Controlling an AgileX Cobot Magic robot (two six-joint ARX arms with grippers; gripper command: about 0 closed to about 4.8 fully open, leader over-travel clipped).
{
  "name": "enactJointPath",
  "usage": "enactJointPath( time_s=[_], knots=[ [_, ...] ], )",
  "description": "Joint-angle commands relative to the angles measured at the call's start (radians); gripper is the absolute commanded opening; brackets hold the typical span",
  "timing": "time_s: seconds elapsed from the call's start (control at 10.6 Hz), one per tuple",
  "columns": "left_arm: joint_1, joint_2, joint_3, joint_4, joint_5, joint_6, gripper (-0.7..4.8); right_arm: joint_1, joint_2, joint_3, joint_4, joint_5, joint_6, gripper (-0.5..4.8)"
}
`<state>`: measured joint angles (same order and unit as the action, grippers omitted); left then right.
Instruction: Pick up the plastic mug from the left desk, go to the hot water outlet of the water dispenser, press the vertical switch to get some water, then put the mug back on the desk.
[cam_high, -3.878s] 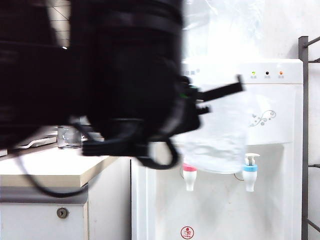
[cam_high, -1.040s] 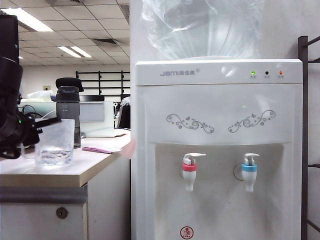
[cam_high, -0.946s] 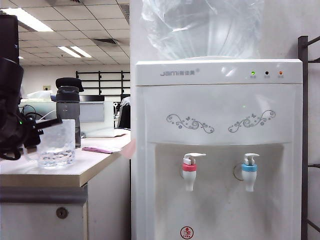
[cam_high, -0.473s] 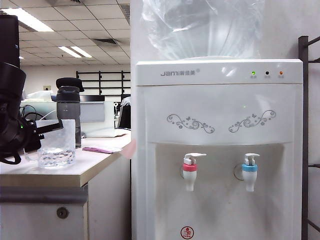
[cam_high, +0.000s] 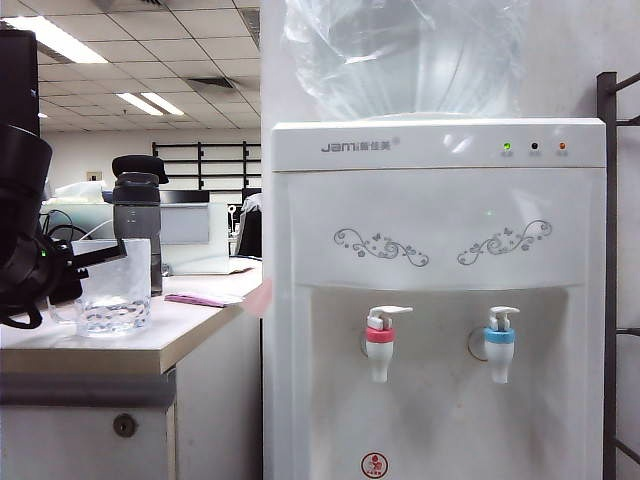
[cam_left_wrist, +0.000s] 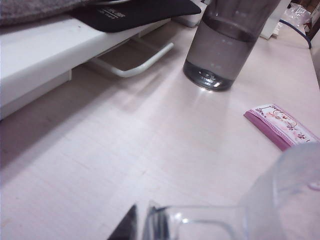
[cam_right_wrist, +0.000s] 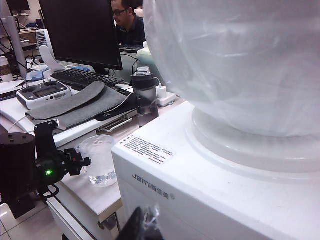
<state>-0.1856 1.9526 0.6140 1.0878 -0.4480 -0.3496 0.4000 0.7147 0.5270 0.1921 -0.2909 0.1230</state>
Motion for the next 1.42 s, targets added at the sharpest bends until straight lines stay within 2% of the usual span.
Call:
enactJointPath(
  time_s=[0.09, 0.19, 0.28, 0.47, 0.66, 1.04, 1.14, 1.23, 1.32, 1.42],
  knots=[
    [0.000, -0.001, 0.002, -0.002, 0.000, 0.002, 0.30, 0.000, -0.003, 0.002, 0.013, -0.003, 0.004, -0.05],
    [-0.002, -0.001, 0.002, -0.006, 0.004, 0.002, 0.35, 0.000, -0.003, 0.002, 0.013, -0.003, 0.004, -0.05],
    [-0.002, -0.001, 0.001, -0.016, 0.008, 0.003, 1.98, 0.000, -0.003, 0.002, 0.013, -0.003, 0.004, -0.05],
    [-0.002, -0.002, 0.000, -0.005, 0.007, 0.034, 2.63, 0.000, -0.003, 0.002, 0.013, -0.003, 0.004, -0.05],
    [-0.005, -0.060, -0.063, 0.013, 0.009, 0.088, 2.68, 0.000, -0.003, 0.001, 0.013, -0.002, 0.004, -0.05],
    [-0.017, -0.134, -0.147, 0.013, 0.023, 0.088, 2.68, 0.000, -0.003, 0.001, 0.013, -0.003, 0.004, -0.05],
    [-0.054, -0.213, -0.224, 0.014, 0.014, 0.089, 1.84, 0.000, -0.003, 0.001, 0.013, -0.003, 0.004, -0.05],
    [-0.074, -0.266, -0.264, 0.014, 0.006, 0.089, 0.45, 0.000, -0.003, 0.001, 0.013, -0.002, 0.004, -0.05],
    [-0.082, -0.303, -0.288, 0.014, 0.011, 0.091, -0.07, 0.000, -0.003, 0.001, 0.013, -0.002, 0.004, -0.05],
    [-0.090, -0.346, -0.317, 0.025, 0.008, 0.133, -0.07, 0.000, -0.003, 0.001, 0.013, -0.003, 0.004, -0.05]
  ],
)
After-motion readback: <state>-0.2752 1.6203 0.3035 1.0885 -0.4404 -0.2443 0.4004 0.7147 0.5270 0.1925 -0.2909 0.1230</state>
